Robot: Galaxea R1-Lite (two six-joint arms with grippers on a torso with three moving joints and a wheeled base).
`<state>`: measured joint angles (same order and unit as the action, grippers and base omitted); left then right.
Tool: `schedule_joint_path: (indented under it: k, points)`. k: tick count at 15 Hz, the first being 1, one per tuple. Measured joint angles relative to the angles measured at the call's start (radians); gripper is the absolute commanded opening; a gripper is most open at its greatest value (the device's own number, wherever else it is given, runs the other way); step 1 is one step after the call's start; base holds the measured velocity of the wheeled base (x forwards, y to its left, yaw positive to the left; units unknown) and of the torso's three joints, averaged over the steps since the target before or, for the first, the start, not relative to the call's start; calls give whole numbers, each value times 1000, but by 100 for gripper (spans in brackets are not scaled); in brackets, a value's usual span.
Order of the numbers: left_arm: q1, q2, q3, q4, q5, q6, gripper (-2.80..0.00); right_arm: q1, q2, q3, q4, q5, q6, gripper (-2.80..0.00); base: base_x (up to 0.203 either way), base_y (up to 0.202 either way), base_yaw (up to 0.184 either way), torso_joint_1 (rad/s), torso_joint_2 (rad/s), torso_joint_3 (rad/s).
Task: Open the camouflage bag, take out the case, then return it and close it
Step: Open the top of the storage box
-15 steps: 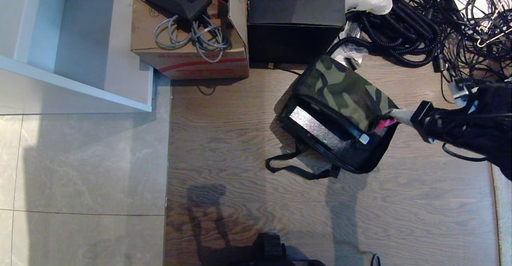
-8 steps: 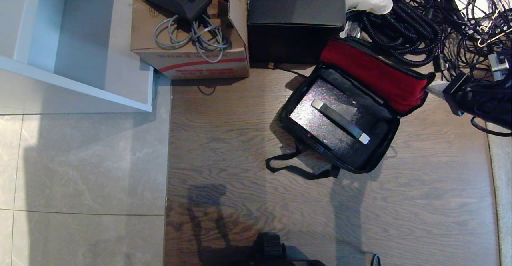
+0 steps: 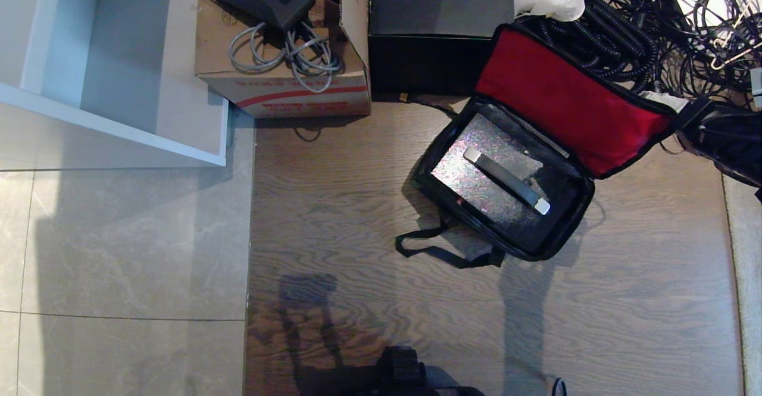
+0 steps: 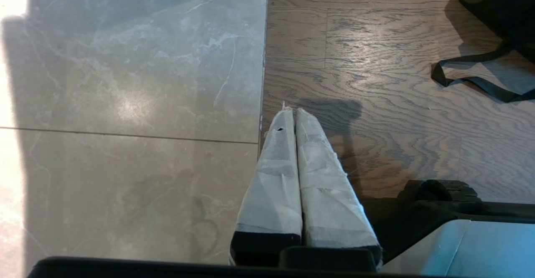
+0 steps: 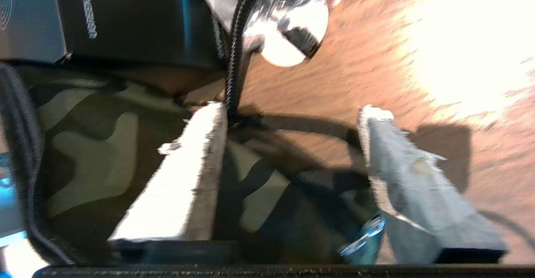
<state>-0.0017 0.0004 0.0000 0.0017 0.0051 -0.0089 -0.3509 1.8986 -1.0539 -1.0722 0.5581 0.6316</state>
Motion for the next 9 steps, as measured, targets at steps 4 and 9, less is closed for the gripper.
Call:
schedule_joint_path:
  k: [4,9]
  points:
    - [1,0,0,0,0,0,-280,-13,34,-19,-7,-36,-40,0,0,0,0,0,0,0]
    - [0,0,0,0,0,0,-280,-16,102,-114,-7,-157,-55,0,0,0,0,0,0,0]
